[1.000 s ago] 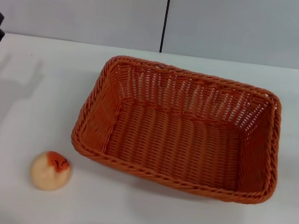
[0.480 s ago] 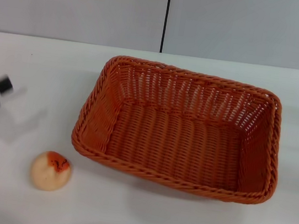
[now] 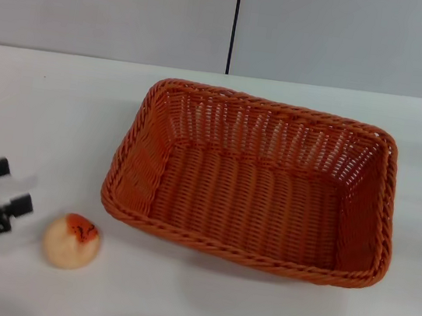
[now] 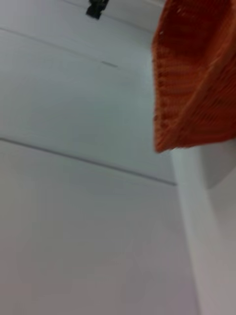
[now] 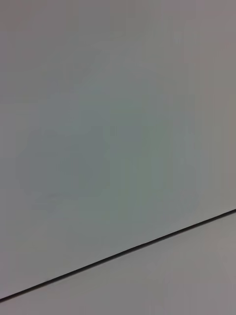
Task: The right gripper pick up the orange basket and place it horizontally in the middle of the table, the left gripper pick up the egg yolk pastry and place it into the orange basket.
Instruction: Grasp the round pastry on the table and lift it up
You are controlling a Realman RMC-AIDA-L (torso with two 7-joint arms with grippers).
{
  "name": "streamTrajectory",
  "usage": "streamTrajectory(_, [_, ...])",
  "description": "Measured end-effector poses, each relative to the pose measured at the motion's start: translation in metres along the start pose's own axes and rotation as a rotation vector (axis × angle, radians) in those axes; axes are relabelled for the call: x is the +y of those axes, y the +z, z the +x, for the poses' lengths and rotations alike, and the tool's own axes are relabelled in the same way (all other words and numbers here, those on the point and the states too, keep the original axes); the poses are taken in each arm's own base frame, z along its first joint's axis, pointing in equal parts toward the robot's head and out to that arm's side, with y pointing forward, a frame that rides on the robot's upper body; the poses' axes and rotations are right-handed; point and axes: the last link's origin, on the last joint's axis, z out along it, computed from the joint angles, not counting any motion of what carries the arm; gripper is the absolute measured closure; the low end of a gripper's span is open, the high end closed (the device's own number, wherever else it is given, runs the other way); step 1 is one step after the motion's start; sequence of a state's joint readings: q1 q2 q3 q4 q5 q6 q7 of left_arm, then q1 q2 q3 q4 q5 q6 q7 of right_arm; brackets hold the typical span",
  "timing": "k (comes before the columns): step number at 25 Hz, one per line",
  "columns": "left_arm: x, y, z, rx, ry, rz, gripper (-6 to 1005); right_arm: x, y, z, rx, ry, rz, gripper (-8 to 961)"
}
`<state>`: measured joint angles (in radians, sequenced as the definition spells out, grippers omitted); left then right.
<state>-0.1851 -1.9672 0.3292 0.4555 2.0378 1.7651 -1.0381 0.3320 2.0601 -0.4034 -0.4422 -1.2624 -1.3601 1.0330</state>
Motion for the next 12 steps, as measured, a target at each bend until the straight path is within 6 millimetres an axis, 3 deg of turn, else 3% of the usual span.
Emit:
streamTrajectory(6, [0.012,0.016,-0.019,-0.068,-0.040,-0.031,212,0.002,0.009,0.003,0.011,-0.006,0.008,402])
streamTrajectory(12, [0.017,0.027,-0.026,-0.104,-0.049,-0.051,213,0.004,0.014,0.007,0.017,-0.020,0.003,402])
